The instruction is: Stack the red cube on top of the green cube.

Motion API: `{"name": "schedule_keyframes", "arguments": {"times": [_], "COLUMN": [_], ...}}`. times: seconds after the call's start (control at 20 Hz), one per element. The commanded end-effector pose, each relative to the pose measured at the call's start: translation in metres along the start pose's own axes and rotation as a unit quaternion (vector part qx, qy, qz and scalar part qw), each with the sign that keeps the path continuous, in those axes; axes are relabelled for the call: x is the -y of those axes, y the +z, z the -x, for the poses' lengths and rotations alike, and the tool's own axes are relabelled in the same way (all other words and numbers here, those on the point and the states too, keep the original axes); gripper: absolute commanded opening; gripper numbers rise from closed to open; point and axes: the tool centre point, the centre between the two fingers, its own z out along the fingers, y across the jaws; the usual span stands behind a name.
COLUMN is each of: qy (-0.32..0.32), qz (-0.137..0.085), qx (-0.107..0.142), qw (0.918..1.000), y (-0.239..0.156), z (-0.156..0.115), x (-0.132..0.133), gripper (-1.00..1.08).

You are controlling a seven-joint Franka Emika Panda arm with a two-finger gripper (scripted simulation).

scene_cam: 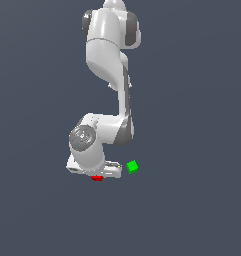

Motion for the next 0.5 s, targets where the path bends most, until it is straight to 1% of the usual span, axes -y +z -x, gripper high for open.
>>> {"name": "schedule_keyframes", "arguments": {"times": [0.0, 0.2, 0.45], "qy": [0.000, 0.000, 0.000], "qz": [0.000, 0.000, 0.000], "qx": [-0.001, -0.002, -0.002], "qw": [1.0000, 1.0000, 1.0000], "y": [-0.020, -0.048, -0.069], "z": [0.000, 0.000, 0.000], "x": [0.000, 0.000, 0.000], "gripper": [-1.00, -1.00, -1.00]}}
